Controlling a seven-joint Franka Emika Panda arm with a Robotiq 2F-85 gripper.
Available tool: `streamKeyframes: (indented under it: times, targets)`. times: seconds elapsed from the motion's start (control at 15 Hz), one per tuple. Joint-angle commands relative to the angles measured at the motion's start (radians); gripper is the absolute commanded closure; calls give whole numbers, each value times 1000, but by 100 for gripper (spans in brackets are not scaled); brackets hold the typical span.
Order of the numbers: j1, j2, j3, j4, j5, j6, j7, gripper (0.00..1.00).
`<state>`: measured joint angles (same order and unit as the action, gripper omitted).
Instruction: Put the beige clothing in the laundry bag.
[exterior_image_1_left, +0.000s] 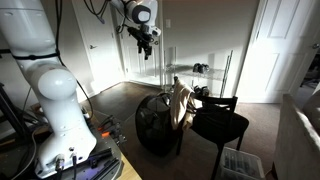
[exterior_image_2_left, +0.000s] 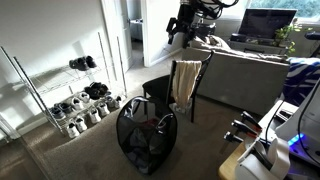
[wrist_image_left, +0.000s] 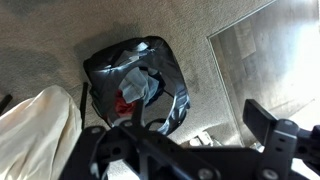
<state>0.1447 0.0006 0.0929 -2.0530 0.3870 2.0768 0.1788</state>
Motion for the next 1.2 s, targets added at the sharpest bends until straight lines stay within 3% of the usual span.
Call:
streamKeyframes:
  times: [0.0,0.47,0.93,1.13]
  targets:
    - [-34,100,-14,79,24,-4,58,0]
    - [-84,197,-67,160,-35,-39,135,0]
    - [-86,337,-118,234,-110,-22,285,0]
    - [-81,382,-137,216,-142,-4,340,0]
